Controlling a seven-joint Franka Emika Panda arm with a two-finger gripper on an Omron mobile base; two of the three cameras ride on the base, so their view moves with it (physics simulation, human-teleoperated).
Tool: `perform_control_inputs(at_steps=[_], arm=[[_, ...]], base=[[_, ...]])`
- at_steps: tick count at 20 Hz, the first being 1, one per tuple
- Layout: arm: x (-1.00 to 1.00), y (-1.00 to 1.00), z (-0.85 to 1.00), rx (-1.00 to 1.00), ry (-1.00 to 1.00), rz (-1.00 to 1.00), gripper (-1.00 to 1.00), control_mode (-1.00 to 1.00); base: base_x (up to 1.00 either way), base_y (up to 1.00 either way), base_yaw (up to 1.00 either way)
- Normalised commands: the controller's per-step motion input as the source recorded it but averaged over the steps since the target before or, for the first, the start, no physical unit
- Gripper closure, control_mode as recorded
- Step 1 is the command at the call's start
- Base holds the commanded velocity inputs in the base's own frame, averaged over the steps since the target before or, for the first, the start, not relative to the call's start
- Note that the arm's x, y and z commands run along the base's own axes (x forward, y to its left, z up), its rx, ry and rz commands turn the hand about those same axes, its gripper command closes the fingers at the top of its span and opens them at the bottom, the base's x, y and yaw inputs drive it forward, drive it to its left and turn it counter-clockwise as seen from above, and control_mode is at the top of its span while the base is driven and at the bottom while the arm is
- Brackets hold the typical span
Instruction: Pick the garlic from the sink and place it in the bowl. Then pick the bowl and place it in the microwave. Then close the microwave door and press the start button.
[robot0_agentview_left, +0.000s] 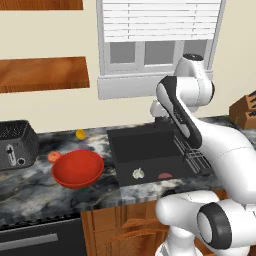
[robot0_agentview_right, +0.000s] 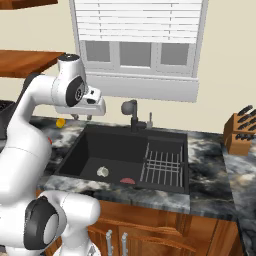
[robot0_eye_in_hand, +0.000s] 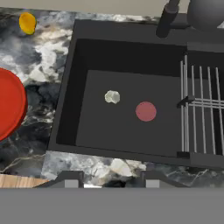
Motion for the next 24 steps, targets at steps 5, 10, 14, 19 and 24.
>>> perform_control_inputs(at_steps=[5, 10, 14, 19, 24], arm=[[-0.21, -0.09, -0.42, 0.05, 0.21, -0.09, -1.0, -1.0], [-0.08, 0.0, -1.0, 0.08, 0.35, -0.02, -1.0, -1.0], [0.21, 0.0, -0.62, 0.03, 0.16, -0.02, -1.0, -1.0], [0.35, 0.07, -0.86, -0.02, 0.09, -0.05, -1.0, -1.0], [0.31, 0.1, -0.87, -0.03, -0.07, -0.01, -1.0, -1.0]], base=[[0.0, 0.0, 0.0], [0.0, 0.0, 0.0], [0.0, 0.0, 0.0], [0.0, 0.0, 0.0], [0.0, 0.0, 0.0]])
